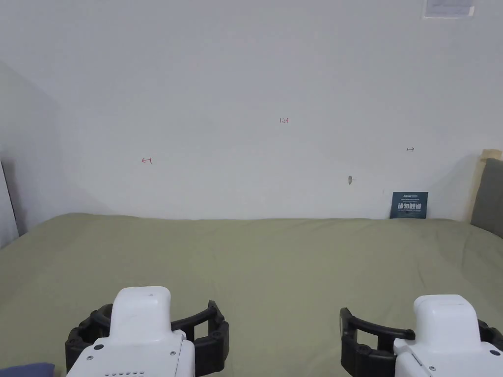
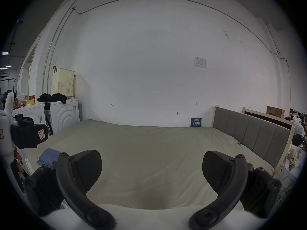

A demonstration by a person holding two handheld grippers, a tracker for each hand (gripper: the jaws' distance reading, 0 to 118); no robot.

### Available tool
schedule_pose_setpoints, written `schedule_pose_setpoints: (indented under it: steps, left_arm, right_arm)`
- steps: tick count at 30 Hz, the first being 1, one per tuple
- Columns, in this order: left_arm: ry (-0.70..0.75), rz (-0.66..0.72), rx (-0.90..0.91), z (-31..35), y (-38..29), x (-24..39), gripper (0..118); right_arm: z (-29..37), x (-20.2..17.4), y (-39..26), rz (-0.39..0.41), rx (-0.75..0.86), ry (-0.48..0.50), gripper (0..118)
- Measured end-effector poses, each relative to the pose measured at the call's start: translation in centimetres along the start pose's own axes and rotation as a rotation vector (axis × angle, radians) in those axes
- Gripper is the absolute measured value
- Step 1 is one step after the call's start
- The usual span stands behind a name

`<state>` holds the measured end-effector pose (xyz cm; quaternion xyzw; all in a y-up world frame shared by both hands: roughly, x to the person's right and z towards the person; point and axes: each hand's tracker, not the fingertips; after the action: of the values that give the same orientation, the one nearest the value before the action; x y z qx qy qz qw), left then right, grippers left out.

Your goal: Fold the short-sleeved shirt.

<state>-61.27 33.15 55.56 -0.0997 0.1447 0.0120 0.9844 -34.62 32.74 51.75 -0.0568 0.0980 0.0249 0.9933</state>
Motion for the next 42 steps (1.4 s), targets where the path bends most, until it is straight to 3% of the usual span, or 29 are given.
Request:
schedule_pose_setpoints:
  steps: [28,33,42]
  left_arm:
    - [-0.004,0.006,-0.010,-0.1,-0.3,0.2,116]
    - [-0.006,-0.002,-0.011,0.0,-0.3,0.4,116]
    - [-0.010,-0.002,-0.003,0.3,-0.1,0.5,116]
  right_arm:
    - [0.0,0.1,-0.3,-0.003,-0.012,-0.003,118]
    - [-0.2,-0.2,-0.4,0.035,-0.005,-0.032,118]
    - [0.1,-0.2,0.9,0.003,0.005,0.073,118]
